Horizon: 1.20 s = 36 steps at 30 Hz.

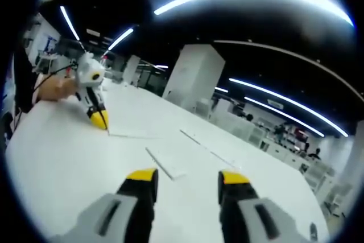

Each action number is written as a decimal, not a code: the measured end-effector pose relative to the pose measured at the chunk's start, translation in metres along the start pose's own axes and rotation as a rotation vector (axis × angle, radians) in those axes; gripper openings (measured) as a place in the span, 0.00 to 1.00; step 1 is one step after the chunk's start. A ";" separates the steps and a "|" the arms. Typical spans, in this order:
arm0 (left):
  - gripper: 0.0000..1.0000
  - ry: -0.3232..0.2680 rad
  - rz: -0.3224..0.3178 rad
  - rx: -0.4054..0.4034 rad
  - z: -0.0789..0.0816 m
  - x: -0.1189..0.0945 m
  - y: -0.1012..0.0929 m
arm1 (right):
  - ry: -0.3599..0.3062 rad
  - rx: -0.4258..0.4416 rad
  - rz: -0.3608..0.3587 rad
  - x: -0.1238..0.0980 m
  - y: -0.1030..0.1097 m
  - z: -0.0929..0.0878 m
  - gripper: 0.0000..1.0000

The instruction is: Locate the socket holder cover, grip the socket holder cover, clip it into the socket holder slot.

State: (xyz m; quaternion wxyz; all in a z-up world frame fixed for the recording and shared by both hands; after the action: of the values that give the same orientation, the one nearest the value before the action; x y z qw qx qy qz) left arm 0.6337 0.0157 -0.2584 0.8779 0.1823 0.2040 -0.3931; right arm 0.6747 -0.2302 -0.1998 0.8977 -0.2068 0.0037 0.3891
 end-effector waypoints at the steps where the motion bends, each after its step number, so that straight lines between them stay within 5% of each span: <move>1: 0.03 -0.001 0.000 0.000 0.000 0.000 0.000 | 0.000 -0.001 0.000 0.000 0.000 0.000 0.44; 36: 0.03 -0.042 0.067 0.016 0.002 0.007 0.009 | 0.000 -0.008 -0.003 0.000 -0.001 0.001 0.44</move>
State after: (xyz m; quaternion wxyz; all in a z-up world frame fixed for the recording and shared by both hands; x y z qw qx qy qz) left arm 0.6458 0.0161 -0.2591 0.8930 0.1879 0.1762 -0.3690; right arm 0.6751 -0.2304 -0.1982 0.8974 -0.2103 0.0016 0.3878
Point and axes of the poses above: the point that each gripper's makers call its tool centre point, and the gripper's own axes: x roughly forward along the fingers, y roughly to its left, z roughly out of its top, the point moved 2 cm from there along -x, roughly backward along the fingers, and after that the axes turned 1 degree about z, right-handed, at the moved point
